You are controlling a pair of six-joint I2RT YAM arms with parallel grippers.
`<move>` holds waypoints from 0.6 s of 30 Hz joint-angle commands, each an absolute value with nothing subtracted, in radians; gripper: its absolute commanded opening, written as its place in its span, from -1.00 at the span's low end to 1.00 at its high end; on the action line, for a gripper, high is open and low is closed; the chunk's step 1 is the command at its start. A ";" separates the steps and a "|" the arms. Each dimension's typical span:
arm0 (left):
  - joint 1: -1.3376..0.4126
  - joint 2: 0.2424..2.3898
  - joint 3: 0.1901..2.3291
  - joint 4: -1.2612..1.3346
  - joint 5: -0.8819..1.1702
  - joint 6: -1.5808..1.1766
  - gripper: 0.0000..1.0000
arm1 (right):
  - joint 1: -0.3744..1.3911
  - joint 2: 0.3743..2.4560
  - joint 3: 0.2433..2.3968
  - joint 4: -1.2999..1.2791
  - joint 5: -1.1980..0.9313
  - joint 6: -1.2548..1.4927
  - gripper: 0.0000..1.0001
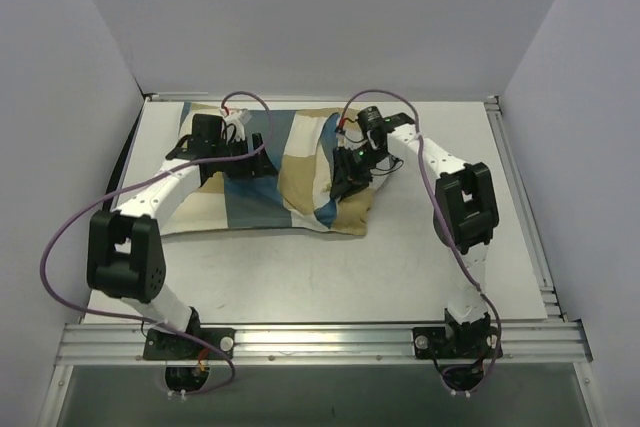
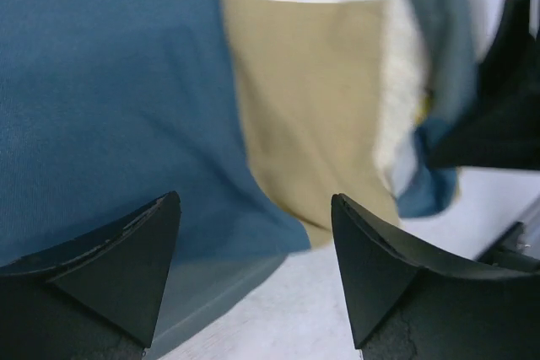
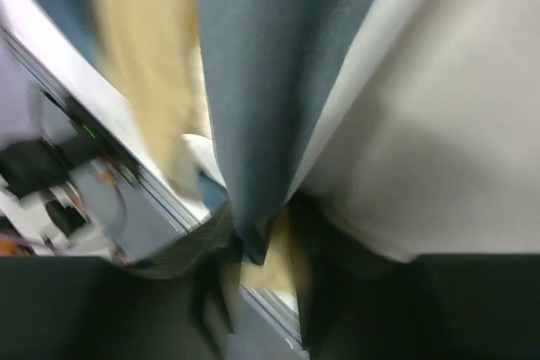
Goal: Put the pillow into the pillowcase
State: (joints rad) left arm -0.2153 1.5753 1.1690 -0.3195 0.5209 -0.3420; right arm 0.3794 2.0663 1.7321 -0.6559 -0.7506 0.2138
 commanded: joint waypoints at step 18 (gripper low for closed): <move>-0.195 1.649 1.131 -0.505 0.449 -0.092 0.55 | 0.106 1.851 1.548 -0.901 -0.814 0.021 -0.27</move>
